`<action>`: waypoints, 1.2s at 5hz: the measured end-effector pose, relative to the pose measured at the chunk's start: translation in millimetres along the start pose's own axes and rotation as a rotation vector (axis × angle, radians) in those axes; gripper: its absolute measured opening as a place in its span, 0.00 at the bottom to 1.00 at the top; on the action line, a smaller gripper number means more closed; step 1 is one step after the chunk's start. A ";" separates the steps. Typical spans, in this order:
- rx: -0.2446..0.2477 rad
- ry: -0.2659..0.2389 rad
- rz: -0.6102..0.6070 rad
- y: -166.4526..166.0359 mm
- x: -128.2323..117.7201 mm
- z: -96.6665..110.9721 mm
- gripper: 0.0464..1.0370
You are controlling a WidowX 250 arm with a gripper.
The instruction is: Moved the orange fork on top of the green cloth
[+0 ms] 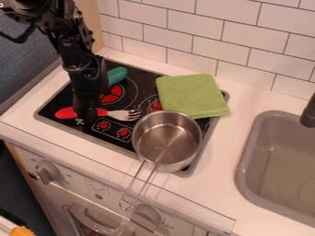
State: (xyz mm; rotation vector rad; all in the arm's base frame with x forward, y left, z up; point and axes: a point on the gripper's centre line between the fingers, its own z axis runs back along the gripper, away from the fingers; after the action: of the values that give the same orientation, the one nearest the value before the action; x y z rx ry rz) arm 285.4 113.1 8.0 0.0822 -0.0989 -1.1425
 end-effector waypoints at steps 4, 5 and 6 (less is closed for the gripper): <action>0.089 -0.067 0.095 29.9 44.4 54.2 0.32; 0.100 -0.072 0.104 33.1 67.5 56.0 0.32; 0.090 -0.053 0.100 33.1 85.9 44.1 0.32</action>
State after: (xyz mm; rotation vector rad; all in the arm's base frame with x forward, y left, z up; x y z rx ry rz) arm 345.4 47.9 58.7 0.1261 -0.1996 -1.0405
